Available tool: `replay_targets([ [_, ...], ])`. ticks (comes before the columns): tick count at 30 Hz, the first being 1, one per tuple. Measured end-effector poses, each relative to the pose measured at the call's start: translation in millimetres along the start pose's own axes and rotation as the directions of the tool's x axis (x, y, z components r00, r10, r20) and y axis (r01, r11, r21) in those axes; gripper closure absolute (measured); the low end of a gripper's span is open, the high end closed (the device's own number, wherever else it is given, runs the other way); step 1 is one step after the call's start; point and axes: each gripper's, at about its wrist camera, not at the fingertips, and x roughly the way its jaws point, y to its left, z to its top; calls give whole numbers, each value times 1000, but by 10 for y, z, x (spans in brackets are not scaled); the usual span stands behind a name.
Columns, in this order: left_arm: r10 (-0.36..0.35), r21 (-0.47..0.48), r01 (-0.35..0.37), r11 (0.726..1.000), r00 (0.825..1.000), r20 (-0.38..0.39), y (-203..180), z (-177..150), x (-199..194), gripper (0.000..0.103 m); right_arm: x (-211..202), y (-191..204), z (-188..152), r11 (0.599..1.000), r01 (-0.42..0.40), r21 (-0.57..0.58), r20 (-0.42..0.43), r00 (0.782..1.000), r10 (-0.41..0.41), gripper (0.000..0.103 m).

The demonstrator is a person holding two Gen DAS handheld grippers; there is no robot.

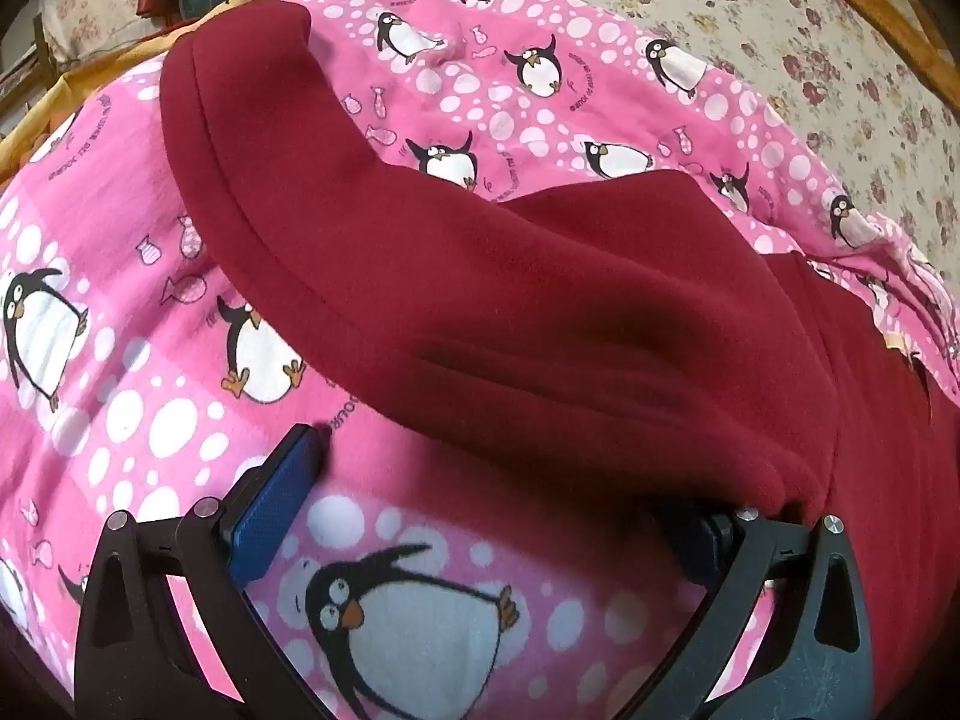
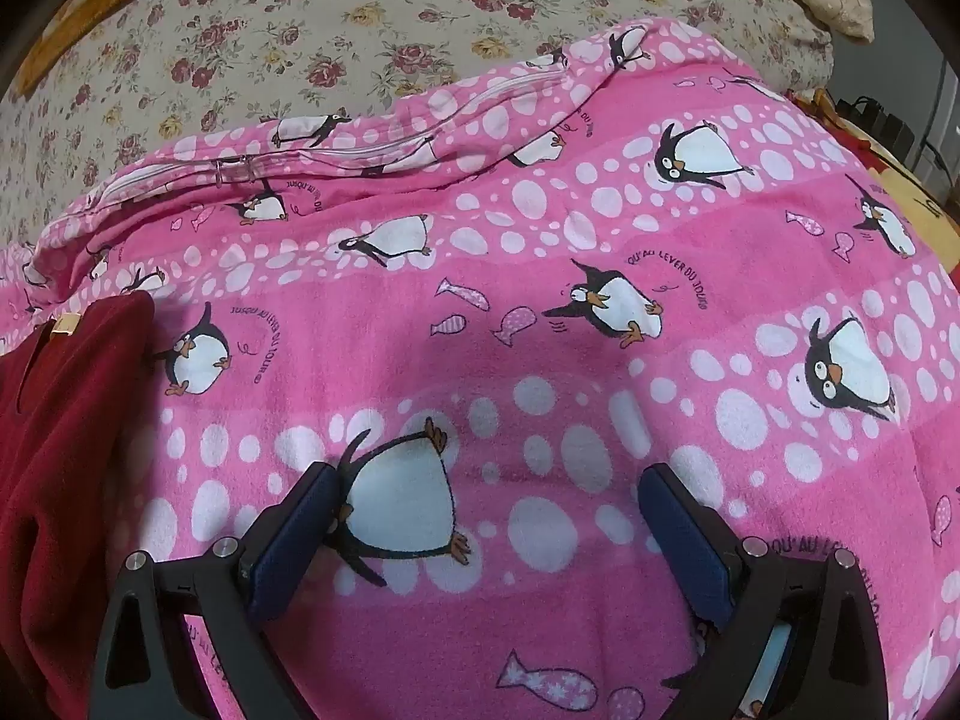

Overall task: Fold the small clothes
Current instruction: 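Move the left gripper over the sleeve of the dark red sweatshirt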

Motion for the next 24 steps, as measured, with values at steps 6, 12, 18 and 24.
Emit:
replay_targets([
  [6,8,54,-9,998,1000,22,-84,-99,-70,0,0,-1,0,1000,-1,1,-1,1000,1,4],
  [12,20,67,-22,997,999,31,-193,-437,-438,1,7,-19,31,1000,4,0,-13,1000,-4,2],
  [18,-3,103,0,995,1000,29,-404,-439,-764,1,12,-36,92,998,-62,25,-72,995,63,2],
  [24,-52,125,47,991,998,33,-636,-392,-1000,1,-389,-21,-75,986,-165,-27,-2,986,165,10],
])
